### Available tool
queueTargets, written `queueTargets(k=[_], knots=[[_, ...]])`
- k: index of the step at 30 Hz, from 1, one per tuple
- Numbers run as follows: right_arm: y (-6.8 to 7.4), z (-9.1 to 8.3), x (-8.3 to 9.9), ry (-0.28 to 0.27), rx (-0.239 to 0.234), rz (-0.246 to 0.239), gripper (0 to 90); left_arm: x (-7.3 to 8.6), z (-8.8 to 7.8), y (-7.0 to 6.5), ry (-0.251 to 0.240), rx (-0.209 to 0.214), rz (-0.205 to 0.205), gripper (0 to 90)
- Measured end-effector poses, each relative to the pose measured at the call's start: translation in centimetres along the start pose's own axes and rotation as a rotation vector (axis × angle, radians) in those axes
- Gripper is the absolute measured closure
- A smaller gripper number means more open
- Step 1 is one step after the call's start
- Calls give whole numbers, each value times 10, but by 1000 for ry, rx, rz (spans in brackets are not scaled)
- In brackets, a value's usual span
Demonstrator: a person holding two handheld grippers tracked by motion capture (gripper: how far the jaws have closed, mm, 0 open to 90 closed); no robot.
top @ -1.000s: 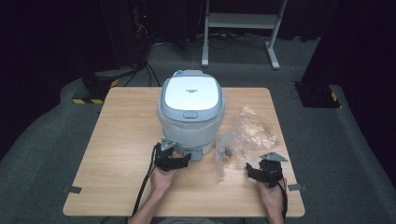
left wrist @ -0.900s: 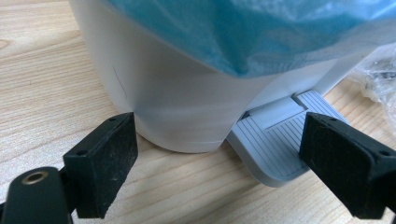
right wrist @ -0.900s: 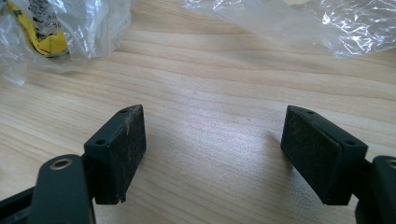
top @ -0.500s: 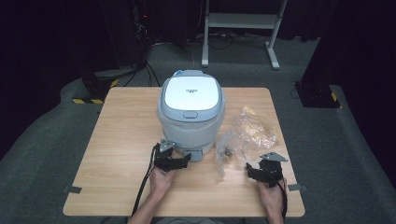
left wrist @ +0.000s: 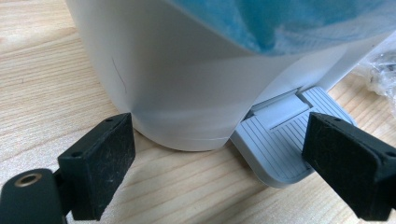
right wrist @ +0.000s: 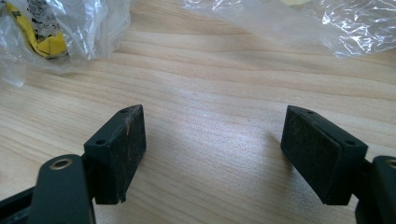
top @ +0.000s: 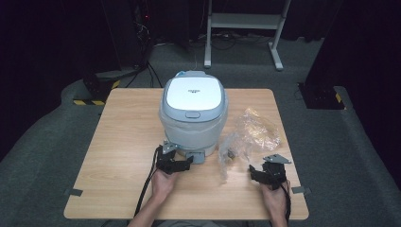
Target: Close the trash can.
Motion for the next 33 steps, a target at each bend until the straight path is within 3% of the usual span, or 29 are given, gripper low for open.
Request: queueTargets(k=[22,33], knots=[[0,0,0,0,0,0,221,4,5,0,67,-40,38,93],[-1,1,-1,3,8,8,213,4,7,1,83,-33,25,92]])
Point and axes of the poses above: each handheld gripper's, and its own axes: z roughly forward along the jaws, x roughly out of its underside, y roughly to its left, the point moved 8 cm from there along z, roughly forward along the jaws, and after that the axes turned 9 degrees about -z, right-handed, at the moved point
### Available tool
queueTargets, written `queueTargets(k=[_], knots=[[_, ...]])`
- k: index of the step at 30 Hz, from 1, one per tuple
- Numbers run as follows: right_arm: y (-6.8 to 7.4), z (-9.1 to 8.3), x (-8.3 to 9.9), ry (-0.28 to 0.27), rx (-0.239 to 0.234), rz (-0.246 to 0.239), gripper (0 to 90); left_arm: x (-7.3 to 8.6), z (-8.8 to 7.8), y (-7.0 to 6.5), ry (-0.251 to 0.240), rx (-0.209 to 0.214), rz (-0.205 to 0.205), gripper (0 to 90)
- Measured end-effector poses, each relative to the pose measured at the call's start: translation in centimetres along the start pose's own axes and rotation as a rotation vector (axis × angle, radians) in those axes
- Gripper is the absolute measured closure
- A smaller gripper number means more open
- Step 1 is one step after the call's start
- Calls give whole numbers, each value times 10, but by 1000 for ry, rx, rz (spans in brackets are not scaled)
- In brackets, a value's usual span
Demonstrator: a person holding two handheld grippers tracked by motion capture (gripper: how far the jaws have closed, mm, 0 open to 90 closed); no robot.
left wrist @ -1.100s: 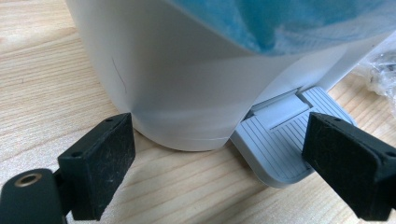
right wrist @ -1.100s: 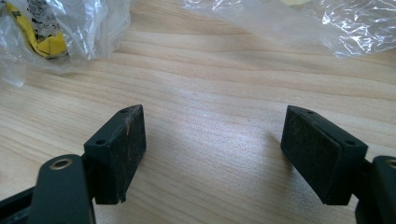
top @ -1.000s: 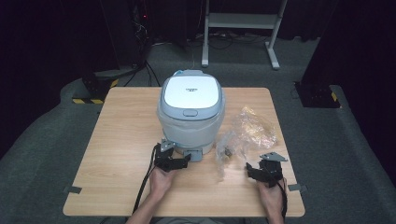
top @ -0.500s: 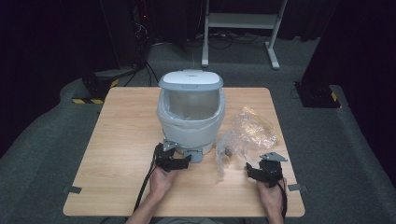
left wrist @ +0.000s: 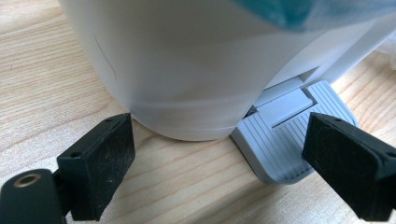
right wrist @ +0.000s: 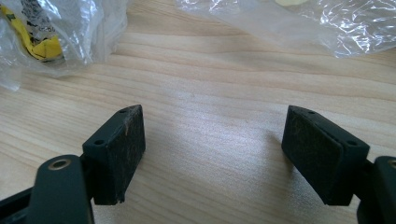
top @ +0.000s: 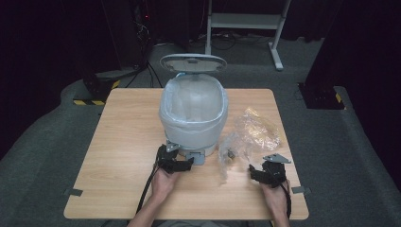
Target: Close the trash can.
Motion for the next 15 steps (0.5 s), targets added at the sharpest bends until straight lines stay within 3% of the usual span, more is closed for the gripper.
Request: queueTargets(k=[6,15], knots=[[1,-4,1,4,-40,7,202,0,-1,2,10,-9,15,93],[5,-26,-1,-93,-63,12,230,0,-1,2,9,-10,11,94]])
Point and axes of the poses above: each handheld gripper's, and its own axes: z roughly forward along the jaws, x roughly out of its underside, y roughly to its left, the point moved 8 cm from there along z, roughly forward along the jaws, and after that the axes turned 9 degrees about -z, right-handed, at the moved point
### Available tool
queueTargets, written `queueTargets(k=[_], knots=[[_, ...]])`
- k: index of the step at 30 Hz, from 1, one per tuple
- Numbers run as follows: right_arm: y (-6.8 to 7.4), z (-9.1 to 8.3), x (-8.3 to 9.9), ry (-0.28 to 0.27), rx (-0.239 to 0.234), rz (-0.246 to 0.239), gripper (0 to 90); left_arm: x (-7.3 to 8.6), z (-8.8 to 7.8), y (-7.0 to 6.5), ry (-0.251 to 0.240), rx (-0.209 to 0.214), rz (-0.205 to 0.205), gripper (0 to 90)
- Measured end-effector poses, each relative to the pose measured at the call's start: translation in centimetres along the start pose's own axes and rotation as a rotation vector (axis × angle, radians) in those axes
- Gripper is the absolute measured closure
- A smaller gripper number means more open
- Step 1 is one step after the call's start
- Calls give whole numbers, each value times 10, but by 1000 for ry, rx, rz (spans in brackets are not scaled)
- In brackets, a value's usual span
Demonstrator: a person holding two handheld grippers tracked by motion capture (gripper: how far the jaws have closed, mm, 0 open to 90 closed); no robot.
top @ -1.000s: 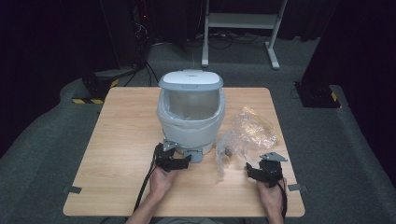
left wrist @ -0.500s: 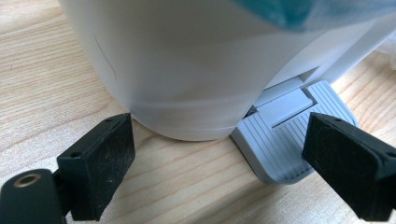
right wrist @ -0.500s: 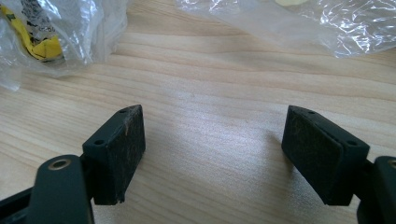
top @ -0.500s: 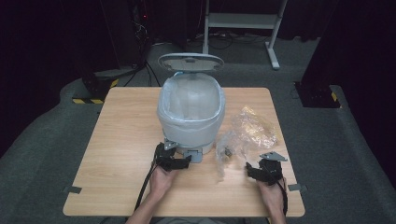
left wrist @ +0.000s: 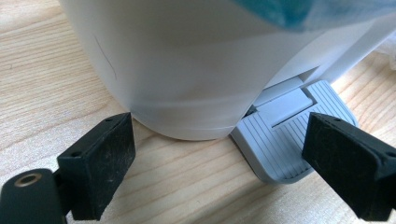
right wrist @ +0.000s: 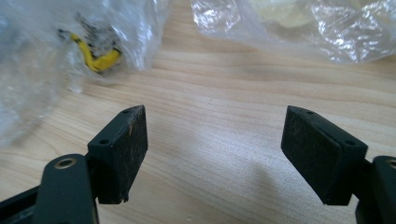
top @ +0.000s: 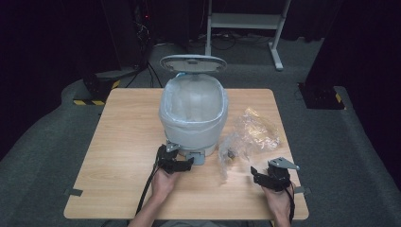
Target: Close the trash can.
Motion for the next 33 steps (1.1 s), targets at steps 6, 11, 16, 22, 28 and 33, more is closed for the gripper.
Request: queueTargets(k=[6,11,16,22,28,33], knots=[[6,-5,-4,-28,-48,-2,242,0,0,0,0,0,0,95],[16,-6,-11,-57,-89,2,252,0,0,0,0,0,-1,96],[27,-7,-23,-87,-135,-8,252,0,0,0,0,0,0,96],[36,-2,-34,-89,-144,-16,200,0,0,0,-1,0,-2,96],[39,1,-48,-100,-136,-13,152,0,0,0,-1,-1,-3,97],[46,-10,-63,-159,-104,-27,158,0,0,0,-2,-1,-4,98]])
Point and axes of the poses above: each handheld gripper's, and its own axes: z roughly forward along the jaws, x roughly out of its underside, y roughly to its left, the point moved 8 cm from there along z, roughly forward along the jaws, and after that the axes turned 9 degrees about -z, right-handed, at the moved point
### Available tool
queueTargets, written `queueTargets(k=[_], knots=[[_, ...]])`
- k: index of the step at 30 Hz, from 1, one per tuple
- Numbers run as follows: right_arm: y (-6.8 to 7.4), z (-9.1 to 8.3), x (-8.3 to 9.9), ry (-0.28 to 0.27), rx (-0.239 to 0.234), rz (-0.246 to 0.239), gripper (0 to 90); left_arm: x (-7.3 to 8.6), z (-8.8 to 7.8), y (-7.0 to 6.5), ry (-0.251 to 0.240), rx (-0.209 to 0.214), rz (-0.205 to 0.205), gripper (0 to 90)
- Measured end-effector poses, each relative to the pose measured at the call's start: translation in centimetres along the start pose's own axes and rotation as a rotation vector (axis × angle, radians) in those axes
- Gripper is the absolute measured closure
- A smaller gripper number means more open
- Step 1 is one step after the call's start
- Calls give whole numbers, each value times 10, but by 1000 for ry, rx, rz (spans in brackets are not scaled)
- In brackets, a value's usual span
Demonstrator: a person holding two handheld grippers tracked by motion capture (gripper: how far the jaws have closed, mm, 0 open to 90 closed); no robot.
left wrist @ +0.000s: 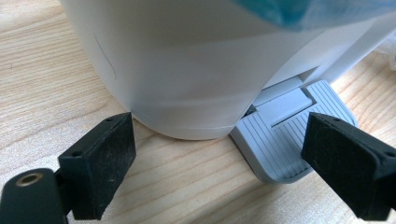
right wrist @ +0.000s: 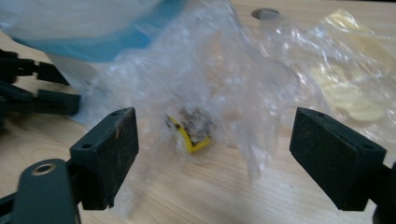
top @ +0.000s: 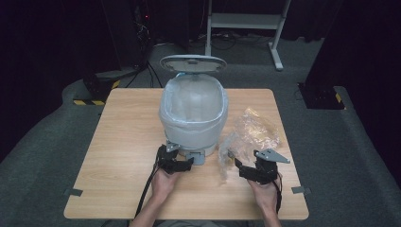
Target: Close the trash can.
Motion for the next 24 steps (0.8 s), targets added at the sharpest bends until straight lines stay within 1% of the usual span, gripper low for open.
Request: queueTargets(k=[1,2,4,7,8,9,10,11,12,13,15,17,18,20,22,23,24], knots=[[0,0,0,0,0,0,158,0,0,0,0,0,0,98],[4,0,-5,-3,-17,-11,161,0,0,0,0,0,0,98],[5,1,-6,-2,-23,-17,162,0,0,0,0,0,0,98],[11,7,-11,9,-53,-33,167,0,0,0,0,0,0,98],[15,11,-14,11,-67,-45,171,0,0,0,0,0,0,98],[15,11,-14,11,-67,-45,171,0,0,0,0,0,0,98],[21,14,-18,12,-83,-60,177,0,0,0,1,0,0,98],[21,14,-18,12,-83,-60,177,0,0,0,1,0,0,98],[27,17,-21,14,-99,-78,183,0,0,0,0,0,0,98],[27,17,-21,14,-99,-78,183,0,0,0,0,0,0,98],[33,22,-23,26,-110,-93,187,0,0,0,0,0,0,98],[37,27,-24,38,-123,-97,190,0,0,0,0,0,0,98],[39,33,-23,56,-131,-103,192,0,0,0,0,0,0,98],[39,36,-22,63,-133,-104,192,0,0,0,0,0,0,98],[39,44,-20,83,-147,-91,210,0,0,0,0,0,0,98],[39,44,-20,83,-147,-91,210,0,0,0,0,0,0,98],[40,48,-18,91,-157,-91,233,0,0,0,0,0,0,98]])
Point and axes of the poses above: each handheld gripper's, and its own axes: z roughly forward along the jaws, x roughly out of its underside, y roughly to its left, the point moved 8 cm from there along z, roughly forward along the jaws, and after that the axes turned 9 degrees about -z, right-handed, at the moved point
